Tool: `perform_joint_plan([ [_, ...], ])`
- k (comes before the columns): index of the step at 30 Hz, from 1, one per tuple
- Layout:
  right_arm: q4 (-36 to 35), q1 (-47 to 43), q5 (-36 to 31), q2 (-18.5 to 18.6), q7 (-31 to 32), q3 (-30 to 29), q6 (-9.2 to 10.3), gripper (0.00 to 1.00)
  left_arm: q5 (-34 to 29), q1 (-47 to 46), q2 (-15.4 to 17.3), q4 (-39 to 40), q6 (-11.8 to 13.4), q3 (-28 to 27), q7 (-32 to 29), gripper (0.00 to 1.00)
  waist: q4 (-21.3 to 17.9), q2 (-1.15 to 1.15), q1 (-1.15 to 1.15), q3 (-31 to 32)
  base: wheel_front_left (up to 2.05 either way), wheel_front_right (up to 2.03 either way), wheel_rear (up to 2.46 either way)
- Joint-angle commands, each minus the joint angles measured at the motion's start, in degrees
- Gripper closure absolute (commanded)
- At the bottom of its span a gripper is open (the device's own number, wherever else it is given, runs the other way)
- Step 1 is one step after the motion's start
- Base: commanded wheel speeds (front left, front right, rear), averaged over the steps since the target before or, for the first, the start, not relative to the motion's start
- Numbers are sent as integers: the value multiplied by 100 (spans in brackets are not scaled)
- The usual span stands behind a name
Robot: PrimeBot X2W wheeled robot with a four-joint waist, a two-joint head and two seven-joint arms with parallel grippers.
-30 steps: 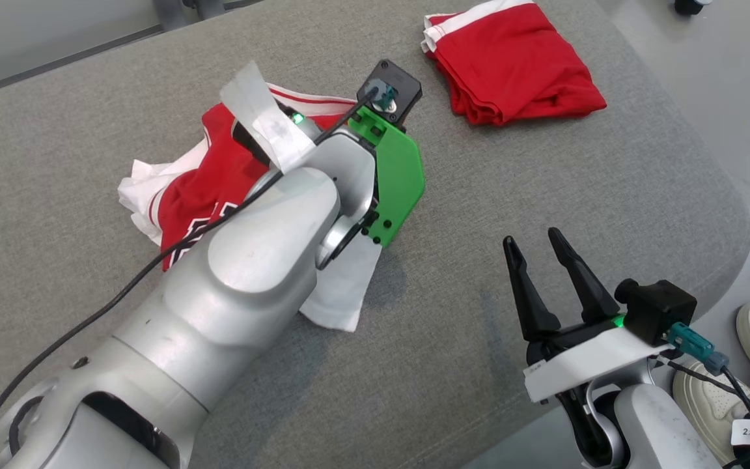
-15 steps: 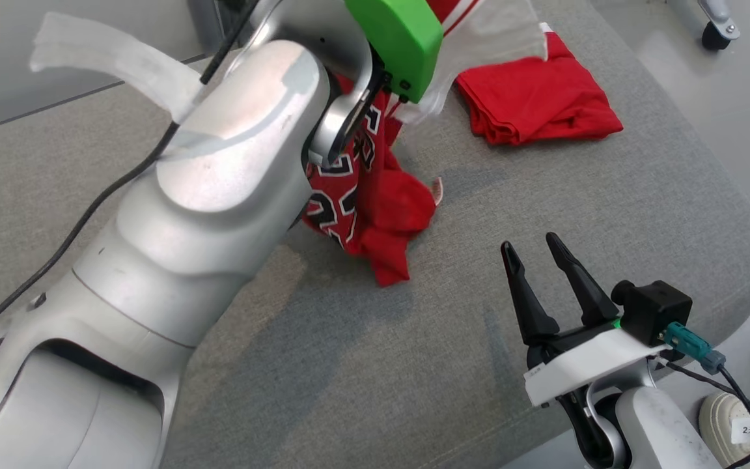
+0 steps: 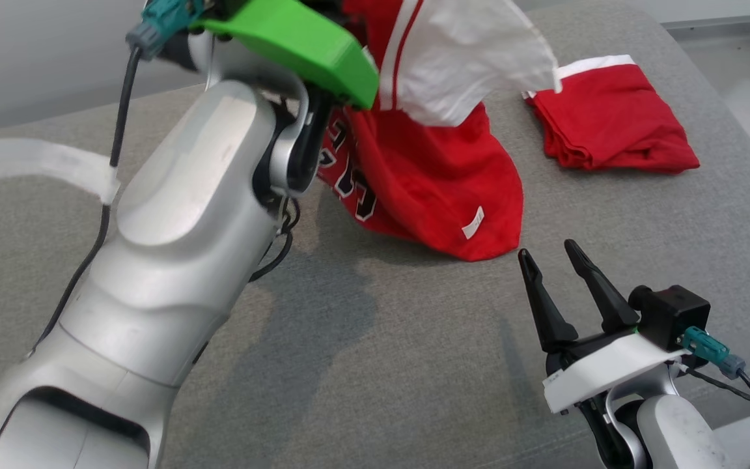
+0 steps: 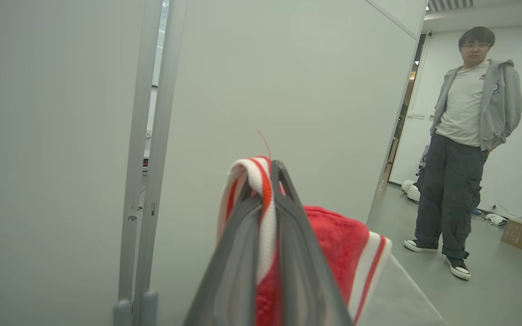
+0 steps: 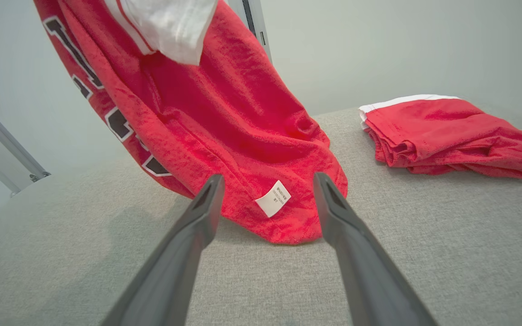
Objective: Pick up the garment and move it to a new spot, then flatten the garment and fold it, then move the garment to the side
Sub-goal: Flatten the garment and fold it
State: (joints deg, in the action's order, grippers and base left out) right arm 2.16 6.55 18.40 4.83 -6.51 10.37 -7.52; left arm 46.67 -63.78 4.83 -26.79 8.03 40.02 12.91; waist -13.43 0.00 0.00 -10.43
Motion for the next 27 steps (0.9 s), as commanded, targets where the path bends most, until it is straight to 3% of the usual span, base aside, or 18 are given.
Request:
perform_joint_plan([
  [1,-42,-57,-42,33,27,-9,7,0,65,218,109,-62,-28,-27,19,100,373,0,0,95,0,0,0],
  [8,-186,-158,-67,74,155,-77,7,0,315,1419,642,-387,3,-51,-21,100,822,0,0,128,0,0,0],
  [15,-297,-237,-98,90,276,-91,7,0,650,2474,1040,-348,135,-445,131,100,1066,0,0,193,0,0,0],
  [27,-433,-275,-108,125,380,-90,7,0,1269,4003,1295,-174,276,-1125,213,100,1190,0,0,167,0,0,0],
])
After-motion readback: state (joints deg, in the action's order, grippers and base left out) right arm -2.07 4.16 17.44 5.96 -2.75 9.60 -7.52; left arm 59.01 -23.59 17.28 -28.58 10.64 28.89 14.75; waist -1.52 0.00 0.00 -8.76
